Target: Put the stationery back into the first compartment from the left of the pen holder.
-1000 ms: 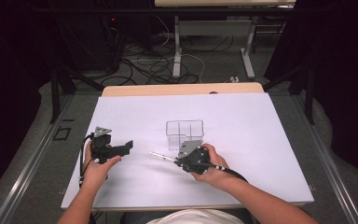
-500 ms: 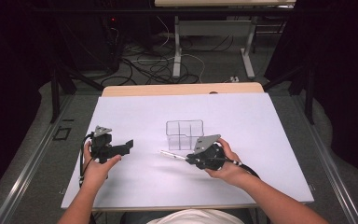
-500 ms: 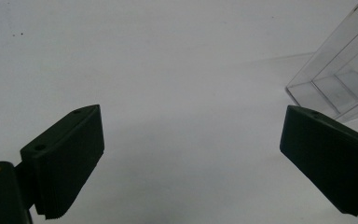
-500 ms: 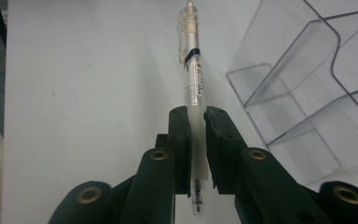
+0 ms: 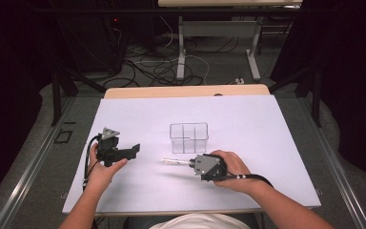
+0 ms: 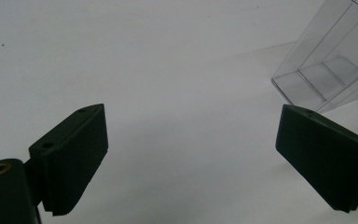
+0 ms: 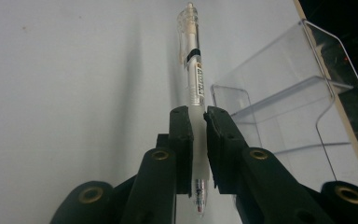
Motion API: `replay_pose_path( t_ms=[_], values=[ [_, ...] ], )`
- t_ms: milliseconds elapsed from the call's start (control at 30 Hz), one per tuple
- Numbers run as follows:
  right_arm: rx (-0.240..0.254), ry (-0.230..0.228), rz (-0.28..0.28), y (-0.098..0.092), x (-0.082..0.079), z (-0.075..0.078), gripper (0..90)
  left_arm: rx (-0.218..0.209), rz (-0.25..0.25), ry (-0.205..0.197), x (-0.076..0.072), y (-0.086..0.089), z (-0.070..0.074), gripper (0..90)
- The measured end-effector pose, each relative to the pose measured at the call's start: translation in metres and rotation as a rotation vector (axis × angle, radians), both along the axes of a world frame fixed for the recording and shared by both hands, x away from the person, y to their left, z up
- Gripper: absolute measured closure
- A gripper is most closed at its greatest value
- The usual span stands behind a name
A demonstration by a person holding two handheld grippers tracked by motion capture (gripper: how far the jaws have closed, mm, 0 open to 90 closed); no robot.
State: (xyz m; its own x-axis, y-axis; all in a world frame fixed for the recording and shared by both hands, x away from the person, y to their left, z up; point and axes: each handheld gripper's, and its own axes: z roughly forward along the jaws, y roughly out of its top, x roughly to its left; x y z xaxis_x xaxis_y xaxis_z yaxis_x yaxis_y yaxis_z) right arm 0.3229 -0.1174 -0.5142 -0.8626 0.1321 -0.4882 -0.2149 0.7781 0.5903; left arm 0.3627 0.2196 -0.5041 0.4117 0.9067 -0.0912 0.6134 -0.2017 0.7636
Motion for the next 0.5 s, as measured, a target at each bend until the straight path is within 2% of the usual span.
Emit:
replay_pose_path(
  t_ms=[67, 100, 133, 267, 333, 433, 500],
  values=[
    [-0.046, -0.056, 0.032, 0.002, -0.002, -0.001, 80.7, -0.003, -0.012, 0.001, -0.001, -0.002, 0.000, 12.2],
    [-0.063, -0.080, 0.046, 0.004, -0.004, -0.002, 80.7, 0.009, -0.024, 0.014, -0.001, -0.003, 0.001, 12.9],
    [-0.094, -0.098, 0.059, 0.005, -0.005, -0.003, 80.6, -0.002, -0.028, 0.006, -0.001, -0.004, 0.001, 13.5],
    [-0.145, -0.172, 0.102, 0.009, -0.008, -0.005, 80.7, -0.001, -0.069, 0.016, -0.003, -0.008, 0.002, 15.6],
    [-0.162, -0.185, 0.128, 0.010, -0.008, -0.005, 80.6, -0.001, -0.091, 0.020, -0.004, -0.011, 0.001, 16.0],
    [-0.155, -0.182, 0.130, 0.011, -0.010, -0.006, 80.6, 0.014, -0.130, 0.025, -0.006, -0.017, 0.002, 16.4],
    [-0.156, -0.201, 0.146, 0.012, -0.010, -0.006, 80.6, 0.019, -0.157, 0.018, -0.007, -0.022, 0.002, 17.6]
  ],
)
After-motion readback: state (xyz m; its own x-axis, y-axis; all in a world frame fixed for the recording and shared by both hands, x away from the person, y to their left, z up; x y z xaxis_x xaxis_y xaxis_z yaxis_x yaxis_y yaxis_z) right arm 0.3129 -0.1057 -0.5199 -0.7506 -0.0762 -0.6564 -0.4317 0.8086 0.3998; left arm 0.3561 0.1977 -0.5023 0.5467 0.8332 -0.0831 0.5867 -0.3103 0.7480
